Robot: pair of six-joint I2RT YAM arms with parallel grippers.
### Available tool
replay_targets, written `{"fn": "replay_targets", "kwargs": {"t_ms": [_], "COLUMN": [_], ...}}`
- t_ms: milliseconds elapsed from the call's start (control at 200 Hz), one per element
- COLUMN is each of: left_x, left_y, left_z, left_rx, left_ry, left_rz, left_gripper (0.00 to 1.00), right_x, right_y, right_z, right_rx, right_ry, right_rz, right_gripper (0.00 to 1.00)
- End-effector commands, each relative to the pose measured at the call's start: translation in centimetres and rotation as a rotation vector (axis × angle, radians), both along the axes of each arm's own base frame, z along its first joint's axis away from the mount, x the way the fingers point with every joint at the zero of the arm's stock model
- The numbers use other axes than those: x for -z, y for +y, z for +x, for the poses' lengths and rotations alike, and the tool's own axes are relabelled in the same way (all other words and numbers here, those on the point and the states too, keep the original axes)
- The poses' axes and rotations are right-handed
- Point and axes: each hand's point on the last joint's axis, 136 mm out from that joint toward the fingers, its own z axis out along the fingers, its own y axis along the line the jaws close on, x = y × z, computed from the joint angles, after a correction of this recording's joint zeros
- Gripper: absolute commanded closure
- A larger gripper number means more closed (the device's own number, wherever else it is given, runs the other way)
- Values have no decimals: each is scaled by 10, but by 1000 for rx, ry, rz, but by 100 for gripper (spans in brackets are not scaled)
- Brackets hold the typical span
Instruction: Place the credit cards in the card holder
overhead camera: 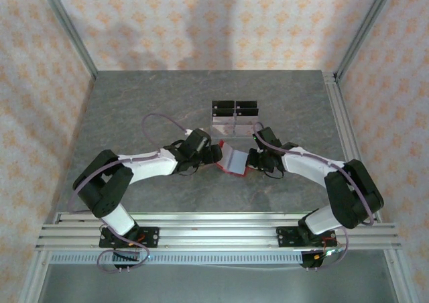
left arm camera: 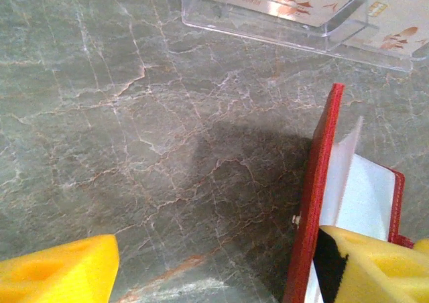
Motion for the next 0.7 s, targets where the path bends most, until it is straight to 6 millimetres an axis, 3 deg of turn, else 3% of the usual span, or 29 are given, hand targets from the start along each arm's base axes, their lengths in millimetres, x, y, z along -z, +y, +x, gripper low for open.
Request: {"fn": "replay_targets", "kwargs": {"t_ms": [0,400,596,696], "left_x": [3,8,8,8], "left_y": [5,15,19,22], "left_z": [6,-3,-12,-19], "left_rx": [-8,-31,-44,-51], "left_ry": [1,2,7,9], "left_rz": [40,26,1,-10], "left_gripper": [28,55,62,62], "right_x": [8,-2,-8,-16], "right_y": [-11,-10,-5,-3], "right_z": [0,2,3,3], "right_rx": [13,-5,-27,-32], "right_ry": [0,-12,-11,-18], "right_rz": [-48,-37,-22,-7], "right_gripper": [100,93,69,64]}}
